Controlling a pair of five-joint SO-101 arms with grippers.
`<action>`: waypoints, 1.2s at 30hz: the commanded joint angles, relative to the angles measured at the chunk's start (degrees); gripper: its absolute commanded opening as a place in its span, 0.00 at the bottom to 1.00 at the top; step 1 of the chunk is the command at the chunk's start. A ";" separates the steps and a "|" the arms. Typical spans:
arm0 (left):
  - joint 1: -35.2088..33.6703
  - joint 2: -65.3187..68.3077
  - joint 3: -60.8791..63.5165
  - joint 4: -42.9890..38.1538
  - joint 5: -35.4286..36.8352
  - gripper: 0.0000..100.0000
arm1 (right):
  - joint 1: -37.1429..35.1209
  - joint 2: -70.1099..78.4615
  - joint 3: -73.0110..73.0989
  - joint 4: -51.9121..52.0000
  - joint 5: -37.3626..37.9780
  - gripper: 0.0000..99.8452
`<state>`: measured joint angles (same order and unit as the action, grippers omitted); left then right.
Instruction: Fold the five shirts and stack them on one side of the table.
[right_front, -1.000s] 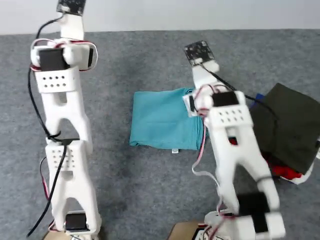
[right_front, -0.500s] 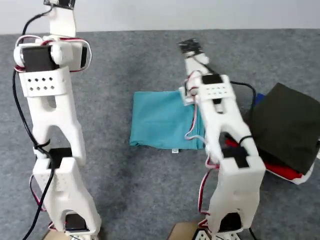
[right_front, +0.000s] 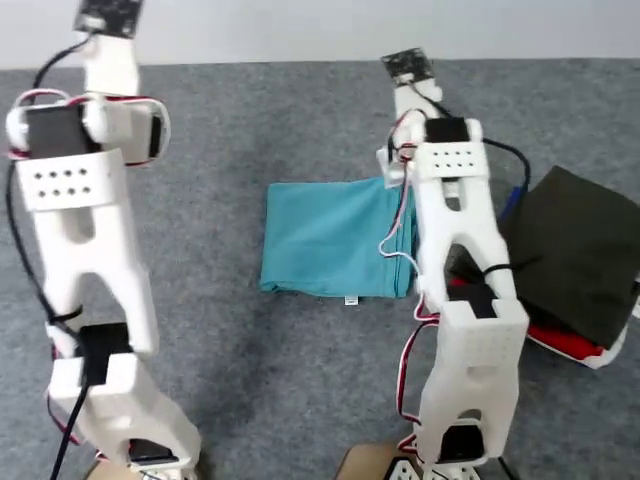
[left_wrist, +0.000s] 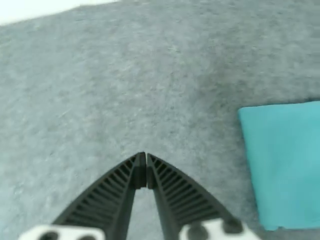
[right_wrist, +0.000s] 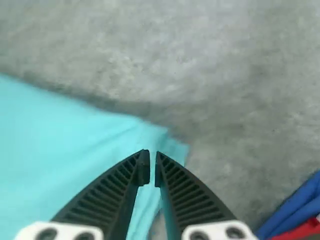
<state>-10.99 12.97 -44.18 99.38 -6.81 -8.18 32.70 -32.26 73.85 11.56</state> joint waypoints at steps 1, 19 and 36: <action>-3.69 -5.36 2.42 1.14 -0.26 0.01 | -2.42 -5.14 -3.96 7.25 0.26 0.03; -10.46 -38.24 43.12 1.14 -4.66 0.12 | -3.56 -4.09 -3.87 22.20 -19.52 0.34; -27.96 -42.55 43.74 1.14 -4.66 0.12 | -6.02 14.37 -4.13 14.90 -23.91 0.21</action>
<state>-38.15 -28.00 -0.40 99.38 -11.03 -13.19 46.86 -34.20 90.29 -11.82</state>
